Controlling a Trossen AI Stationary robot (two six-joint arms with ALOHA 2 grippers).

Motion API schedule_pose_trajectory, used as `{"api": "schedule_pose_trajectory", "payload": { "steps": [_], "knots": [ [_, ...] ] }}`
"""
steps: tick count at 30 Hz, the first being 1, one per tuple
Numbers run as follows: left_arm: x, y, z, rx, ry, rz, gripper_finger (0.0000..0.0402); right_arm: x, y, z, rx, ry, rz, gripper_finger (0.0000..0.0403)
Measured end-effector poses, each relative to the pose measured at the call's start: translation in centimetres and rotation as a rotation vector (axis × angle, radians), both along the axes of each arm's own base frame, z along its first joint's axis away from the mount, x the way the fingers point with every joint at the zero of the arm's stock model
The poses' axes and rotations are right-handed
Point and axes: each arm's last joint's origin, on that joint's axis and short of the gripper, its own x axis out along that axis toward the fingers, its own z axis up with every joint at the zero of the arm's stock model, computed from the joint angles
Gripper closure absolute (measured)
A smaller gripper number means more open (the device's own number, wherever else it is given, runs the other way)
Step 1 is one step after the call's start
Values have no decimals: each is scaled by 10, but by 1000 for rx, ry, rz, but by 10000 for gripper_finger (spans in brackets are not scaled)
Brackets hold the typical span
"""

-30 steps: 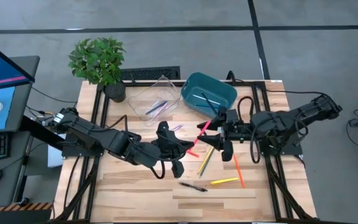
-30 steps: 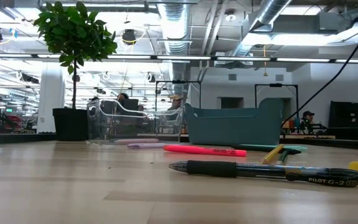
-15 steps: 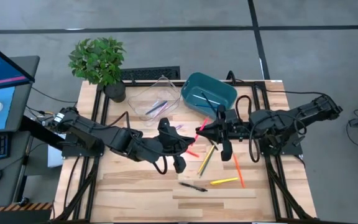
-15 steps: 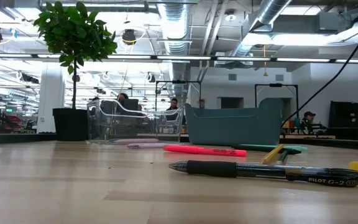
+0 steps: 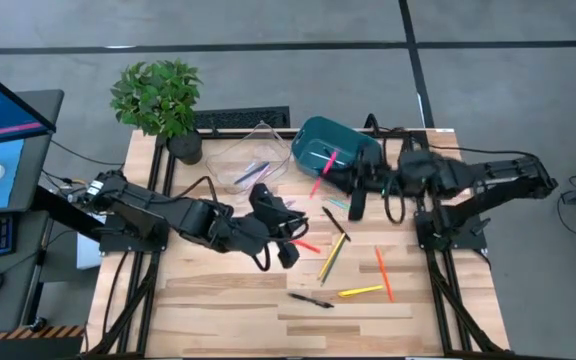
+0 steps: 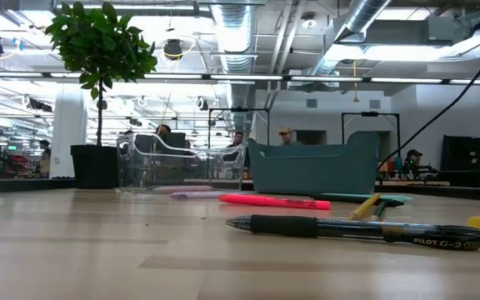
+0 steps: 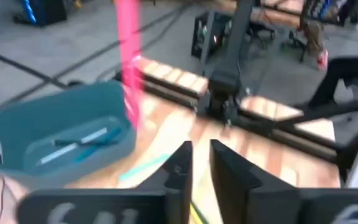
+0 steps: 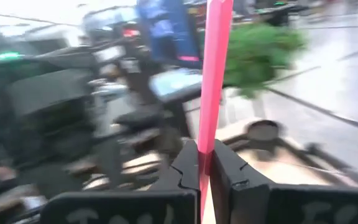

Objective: Sort pens & pencils
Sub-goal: Put the pink colored pencil into the blue bin

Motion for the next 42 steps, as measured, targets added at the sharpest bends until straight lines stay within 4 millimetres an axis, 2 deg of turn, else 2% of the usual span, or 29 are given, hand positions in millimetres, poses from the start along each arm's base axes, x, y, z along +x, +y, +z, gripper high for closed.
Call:
{"api": "schedule_pose_trajectory", "payload": {
  "steps": [5,10,14,19,22,27,32,38,42],
  "knots": [
    [-15,11,1,-33,70,52,290,-14,-42,-8,-18,145,-159,380],
    [-45,24,13,-73,116,108,261,-22,-96,-43,-22,496,-374,380],
    [-72,35,24,-77,143,150,259,-18,-137,-77,-22,761,-439,380],
    [-102,45,34,-99,155,200,266,-1,-180,-116,-35,943,-429,380],
    [-114,48,36,-107,166,231,269,10,-198,-144,-26,1036,-398,380],
    [-126,47,33,-110,212,262,270,23,-212,-182,41,1130,-336,380],
    [-131,46,30,-93,256,269,270,29,-211,-201,75,1201,-301,377],
    [-132,45,12,-114,288,243,270,32,-212,-207,94,1206,-307,316],
    [-129,43,-10,-155,253,191,270,30,-211,-198,98,1202,-304,264]
  ]
}}
